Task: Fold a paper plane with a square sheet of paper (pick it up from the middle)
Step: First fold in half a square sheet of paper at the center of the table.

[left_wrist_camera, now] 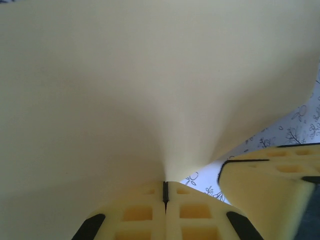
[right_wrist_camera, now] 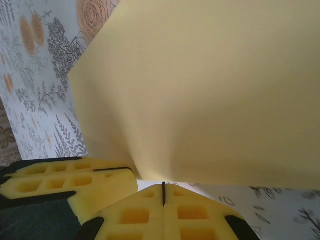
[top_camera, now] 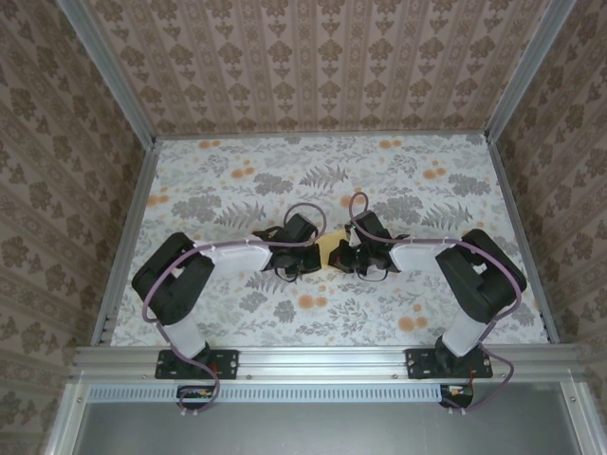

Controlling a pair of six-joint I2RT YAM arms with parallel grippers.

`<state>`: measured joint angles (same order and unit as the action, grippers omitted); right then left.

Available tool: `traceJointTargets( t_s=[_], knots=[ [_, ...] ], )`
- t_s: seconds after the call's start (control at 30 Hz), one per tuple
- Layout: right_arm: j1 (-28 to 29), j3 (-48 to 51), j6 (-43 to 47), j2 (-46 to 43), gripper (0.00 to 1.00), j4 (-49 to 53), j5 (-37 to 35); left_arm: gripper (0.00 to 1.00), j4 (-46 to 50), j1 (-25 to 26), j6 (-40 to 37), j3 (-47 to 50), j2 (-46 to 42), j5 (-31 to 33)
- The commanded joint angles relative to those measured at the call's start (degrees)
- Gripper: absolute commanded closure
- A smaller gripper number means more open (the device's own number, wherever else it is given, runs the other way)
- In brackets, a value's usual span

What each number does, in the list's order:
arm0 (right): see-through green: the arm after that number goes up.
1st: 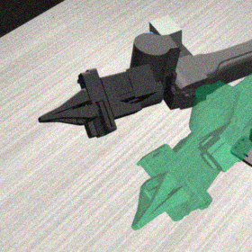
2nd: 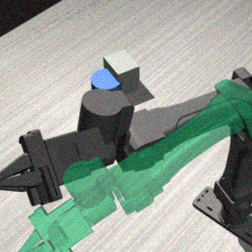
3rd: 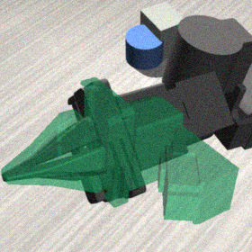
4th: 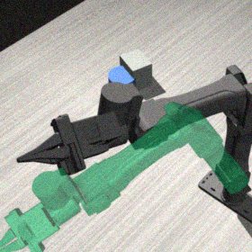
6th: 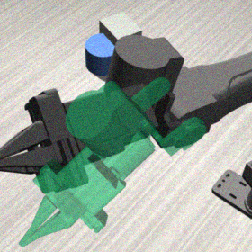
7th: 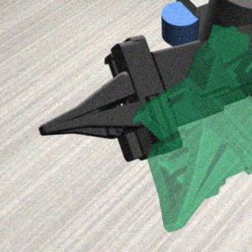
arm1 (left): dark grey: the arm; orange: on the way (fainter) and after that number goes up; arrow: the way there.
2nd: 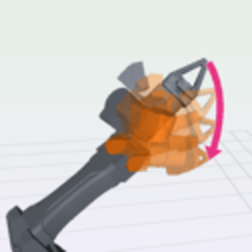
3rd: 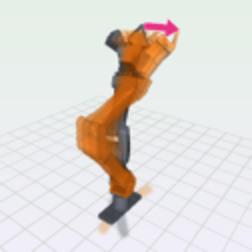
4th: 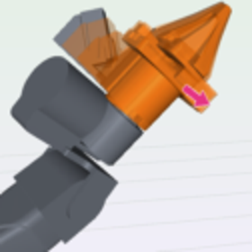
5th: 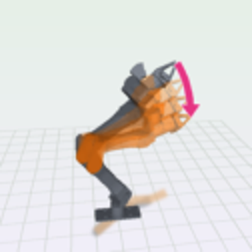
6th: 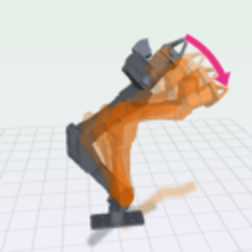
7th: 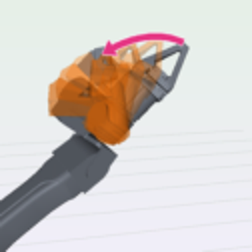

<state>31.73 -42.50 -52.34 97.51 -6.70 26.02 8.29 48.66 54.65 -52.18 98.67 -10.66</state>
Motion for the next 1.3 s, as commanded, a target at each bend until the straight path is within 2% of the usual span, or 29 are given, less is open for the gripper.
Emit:
traceJointTargets(
  t_s=[0.0,0.6,0.83,1.27],
  knots=[
    [0.94,-2.42,-1.01,1.98,1.00,-2.47,1.53,1.00,-1.35,-0.43,1.86,0.41,0.98,1.34],
    [1.15,-3.07,-1.67,6.27,1.00,-2.69,0.87,1.00,-0.43,-1.20,1.75,1.52,1.74,1.17],
    [0.88,-2.07,-1.62,6.51,1.00,-2.70,0.57,1.00,3.61,-1.30,3.38,1.85,2.49,1.29],
    [-4.83,-2.37,4.46,4.45,1.00,0.64,-0.05,1.00,5.33,-1.56,5.89,5.62,2.34,2.28]
  ],
)
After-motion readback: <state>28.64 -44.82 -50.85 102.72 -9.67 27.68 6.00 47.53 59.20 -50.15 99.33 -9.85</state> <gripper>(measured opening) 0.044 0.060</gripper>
